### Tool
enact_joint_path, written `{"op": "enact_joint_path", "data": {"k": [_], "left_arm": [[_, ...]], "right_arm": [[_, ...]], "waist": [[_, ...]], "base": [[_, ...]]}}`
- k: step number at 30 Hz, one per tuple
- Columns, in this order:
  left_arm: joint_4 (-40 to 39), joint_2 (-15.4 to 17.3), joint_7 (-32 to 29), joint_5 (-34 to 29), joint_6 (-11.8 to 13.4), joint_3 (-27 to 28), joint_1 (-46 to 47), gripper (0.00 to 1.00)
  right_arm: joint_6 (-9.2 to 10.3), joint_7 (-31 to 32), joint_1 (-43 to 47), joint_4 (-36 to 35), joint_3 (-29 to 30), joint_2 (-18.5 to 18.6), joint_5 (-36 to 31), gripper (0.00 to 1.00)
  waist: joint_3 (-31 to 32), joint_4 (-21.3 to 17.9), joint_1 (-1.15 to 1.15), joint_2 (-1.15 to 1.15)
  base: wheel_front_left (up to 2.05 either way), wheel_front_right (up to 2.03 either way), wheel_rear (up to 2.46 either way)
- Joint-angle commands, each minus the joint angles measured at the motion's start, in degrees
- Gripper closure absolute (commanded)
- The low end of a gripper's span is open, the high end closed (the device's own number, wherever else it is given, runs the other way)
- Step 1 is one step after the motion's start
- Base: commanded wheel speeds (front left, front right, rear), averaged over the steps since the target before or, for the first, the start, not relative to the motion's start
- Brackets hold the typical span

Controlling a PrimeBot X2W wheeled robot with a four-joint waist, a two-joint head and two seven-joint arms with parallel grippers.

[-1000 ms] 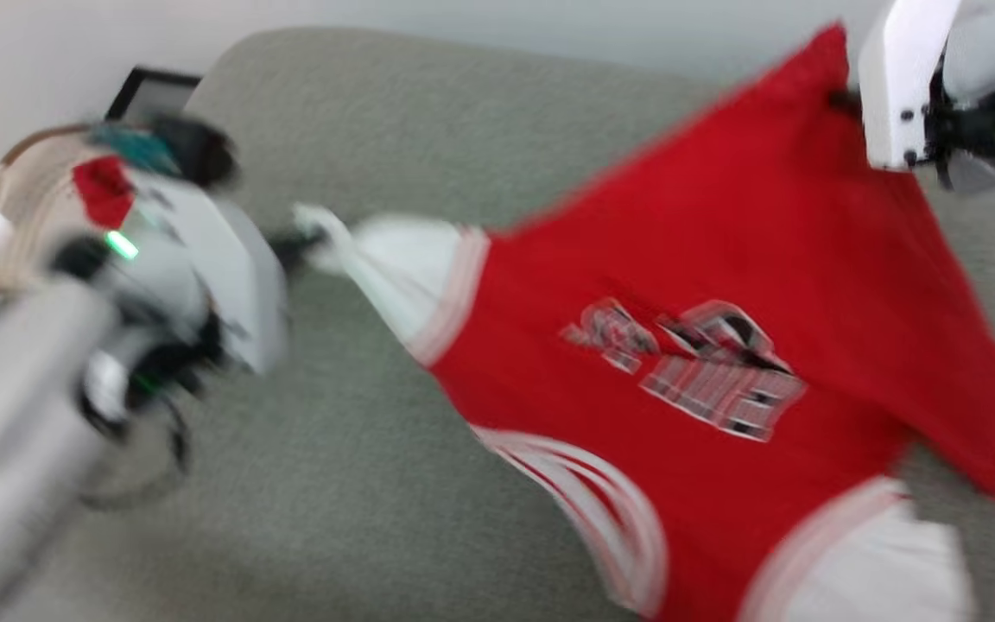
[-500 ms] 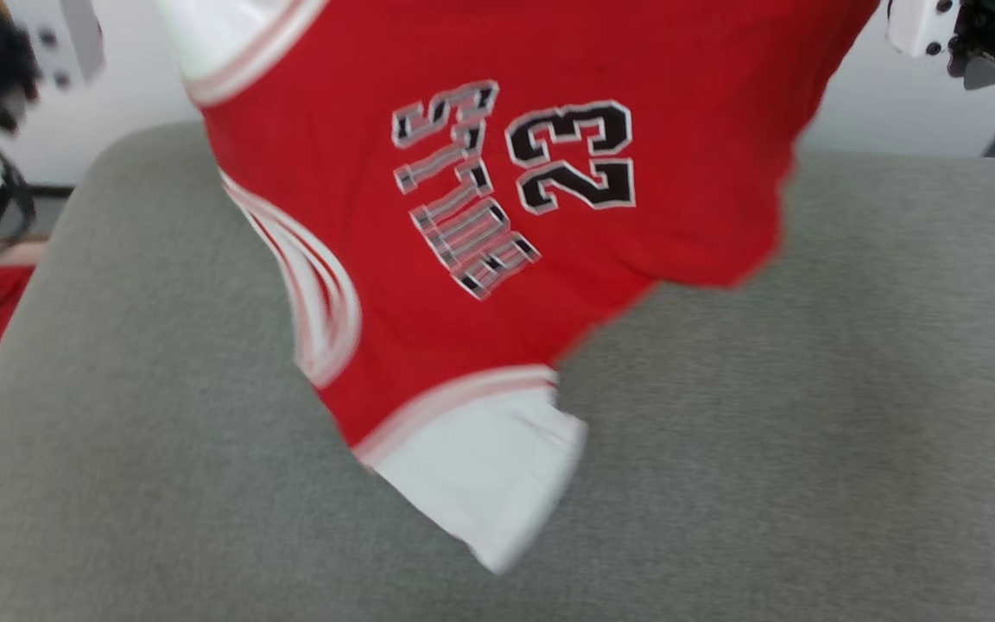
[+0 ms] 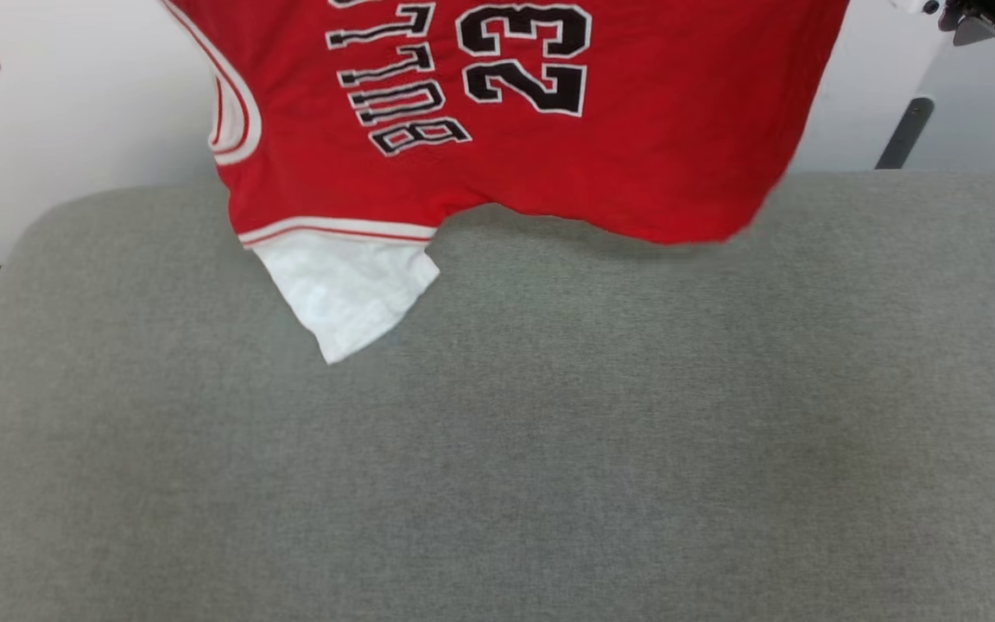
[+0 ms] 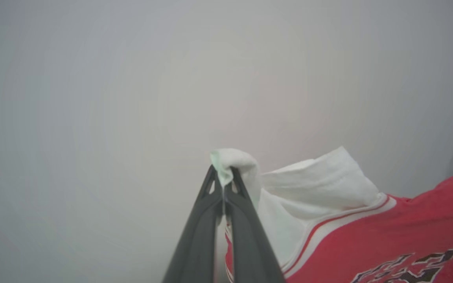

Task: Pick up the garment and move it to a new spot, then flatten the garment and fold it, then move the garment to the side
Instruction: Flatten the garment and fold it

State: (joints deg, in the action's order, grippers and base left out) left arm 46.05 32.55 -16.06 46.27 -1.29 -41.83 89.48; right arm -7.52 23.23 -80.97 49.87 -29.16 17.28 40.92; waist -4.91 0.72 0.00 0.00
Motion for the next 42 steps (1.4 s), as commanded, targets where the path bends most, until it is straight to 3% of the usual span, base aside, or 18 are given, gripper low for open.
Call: {"op": "enact_joint_path", "data": {"k": [1,7,15,23,29,36,42], "left_arm": [[1.1,-0.3,1.1,-0.6,-0.6,0.0,1.2,1.00],[4.3,-1.8,4.1,-0.4,-2.0,0.5,4.7,1.00],[7.1,-1.8,9.2,-2.5,-1.1,1.2,11.5,1.00],[9.3,0.2,17.2,-7.3,-0.2,1.2,24.3,1.00],[10.6,-1.2,23.4,-9.3,-1.2,1.3,33.6,1.00],[13.8,-4.6,29.6,-9.2,-3.9,1.0,34.9,1.00],[16.9,-7.3,30.7,-7.9,-5.7,-0.4,28.7,1.00]], "right_arm": [[0.06,-1.0,-0.8,0.0,0.1,0.3,-0.3,1.00],[0.06,-2.6,-2.2,-0.4,0.3,0.8,-0.2,1.00],[0.06,-6.5,-6.5,-0.5,0.9,1.3,-2.5,1.00],[0.07,-20.0,-15.6,3.1,2.8,-0.6,-11.5,1.00],[0.07,-29.2,-22.6,7.2,5.7,-1.4,-17.6,1.00],[0.06,-34.8,-24.8,13.8,7.8,-3.7,-22.4,1.00],[0.07,-35.7,-21.8,18.8,6.6,-5.6,-23.1,1.00]], "waist": [[0.0,-0.4,0.00,0.00],[-2.7,-0.8,0.00,0.00],[-10.8,-1.7,0.00,0.00],[-25.8,-3.8,0.00,0.00],[-37.5,-3.3,0.00,0.00],[-44.1,-1.1,0.00,0.00],[-42.7,0.8,0.00,0.00]], "base": [[0.00,0.00,0.00],[0.00,0.00,0.00],[0.00,0.00,0.00],[0.00,0.00,0.00],[0.00,0.00,0.00],[0.00,0.00,0.00],[0.00,0.00,0.00]]}}
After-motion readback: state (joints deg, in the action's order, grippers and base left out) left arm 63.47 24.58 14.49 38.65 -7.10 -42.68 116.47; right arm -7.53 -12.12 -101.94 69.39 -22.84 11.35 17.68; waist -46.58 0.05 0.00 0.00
